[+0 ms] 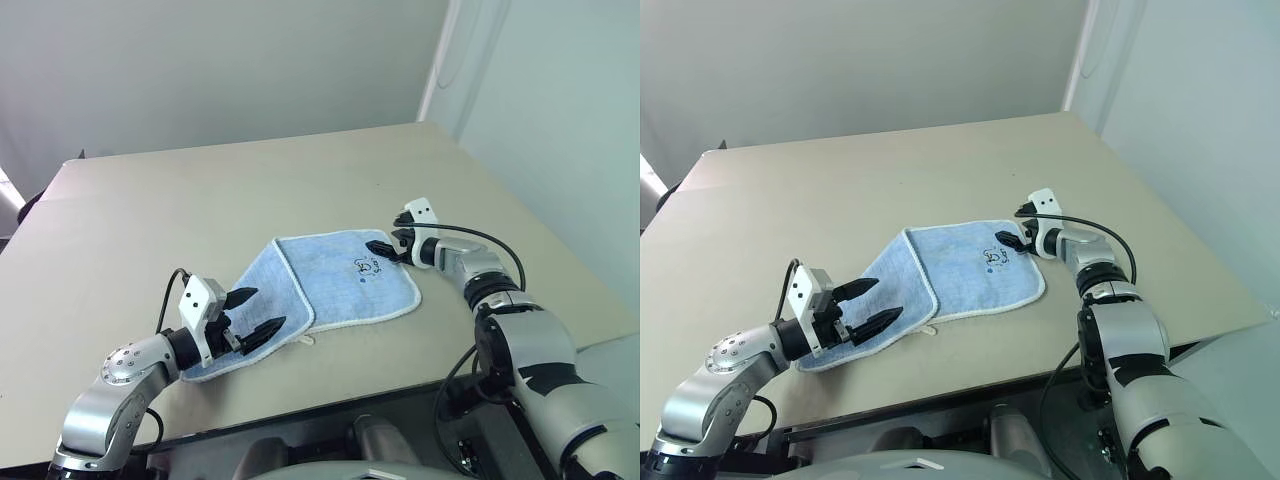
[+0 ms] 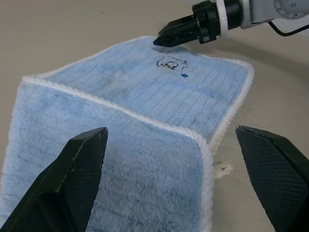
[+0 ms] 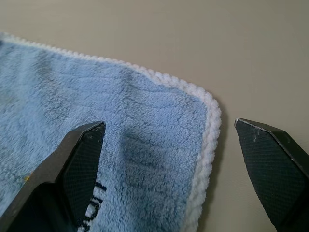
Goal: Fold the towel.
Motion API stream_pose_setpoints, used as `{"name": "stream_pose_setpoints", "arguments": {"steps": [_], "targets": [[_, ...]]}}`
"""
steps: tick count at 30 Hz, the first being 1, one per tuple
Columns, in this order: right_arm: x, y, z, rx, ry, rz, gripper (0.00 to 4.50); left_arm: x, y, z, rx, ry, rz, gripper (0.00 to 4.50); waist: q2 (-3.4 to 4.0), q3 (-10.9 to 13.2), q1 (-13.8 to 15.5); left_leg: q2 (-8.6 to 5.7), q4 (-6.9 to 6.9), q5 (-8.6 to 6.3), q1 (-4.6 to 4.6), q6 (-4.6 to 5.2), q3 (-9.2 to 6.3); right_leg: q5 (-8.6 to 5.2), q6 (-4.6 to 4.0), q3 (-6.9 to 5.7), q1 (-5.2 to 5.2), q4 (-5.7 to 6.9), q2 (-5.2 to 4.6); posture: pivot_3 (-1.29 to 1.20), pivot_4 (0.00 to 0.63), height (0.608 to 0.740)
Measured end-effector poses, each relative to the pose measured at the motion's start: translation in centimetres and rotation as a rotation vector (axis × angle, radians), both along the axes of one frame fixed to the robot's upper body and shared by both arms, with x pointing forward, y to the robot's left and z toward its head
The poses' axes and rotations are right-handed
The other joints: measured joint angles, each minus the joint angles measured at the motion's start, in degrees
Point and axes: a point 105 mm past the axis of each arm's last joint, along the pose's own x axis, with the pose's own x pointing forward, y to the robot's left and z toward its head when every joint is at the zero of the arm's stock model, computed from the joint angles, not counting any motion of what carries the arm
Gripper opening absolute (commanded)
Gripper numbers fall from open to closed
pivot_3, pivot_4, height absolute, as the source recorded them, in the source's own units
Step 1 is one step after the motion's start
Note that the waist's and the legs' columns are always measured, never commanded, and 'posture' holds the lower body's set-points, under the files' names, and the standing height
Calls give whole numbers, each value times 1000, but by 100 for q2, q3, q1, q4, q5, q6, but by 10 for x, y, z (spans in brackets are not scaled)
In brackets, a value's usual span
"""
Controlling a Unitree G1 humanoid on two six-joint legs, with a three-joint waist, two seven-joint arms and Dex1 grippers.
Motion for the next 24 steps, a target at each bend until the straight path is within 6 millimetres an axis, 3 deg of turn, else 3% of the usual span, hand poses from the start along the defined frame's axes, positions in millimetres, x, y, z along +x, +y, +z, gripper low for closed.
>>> {"name": "stream_pose_setpoints", "arguments": {"steps": [6,7,10,19,20,24], "targets": [[5,20,-4,-6,18,-35,4492,-4,0,-7,7,22,18,4500,1,-1,-12,1,0,0,1,0,0,1,1,3,0,1,-2,0,0,740],[5,24,-4,-4,20,-44,4320,-4,0,-7,8,22,21,4500,2,-1,-8,1,0,0,1,0,-1,1,0,3,0,1,-3,0,0,740],[7,27,-4,-2,32,-67,3542,-5,1,-7,11,22,29,4500,2,-1,-6,0,0,0,0,0,-1,0,0,3,0,0,-2,0,0,740],[10,17,-2,19,33,-148,211,-7,12,-7,35,22,73,4500,4,-1,-8,0,-1,0,-1,0,-1,-1,0,1,-1,-4,-1,0,0,740],[11,15,-1,24,31,-151,16,-7,13,-7,38,22,74,4500,4,-1,-8,-1,-1,0,-1,0,-1,-2,0,1,-1,-4,1,0,0,740],[11,12,3,44,16,-128,16,-6,12,-6,40,17,68,4500,4,-1,-9,-1,-1,0,-2,0,-1,-4,3,2,-1,-4,2,0,0,740]]}}
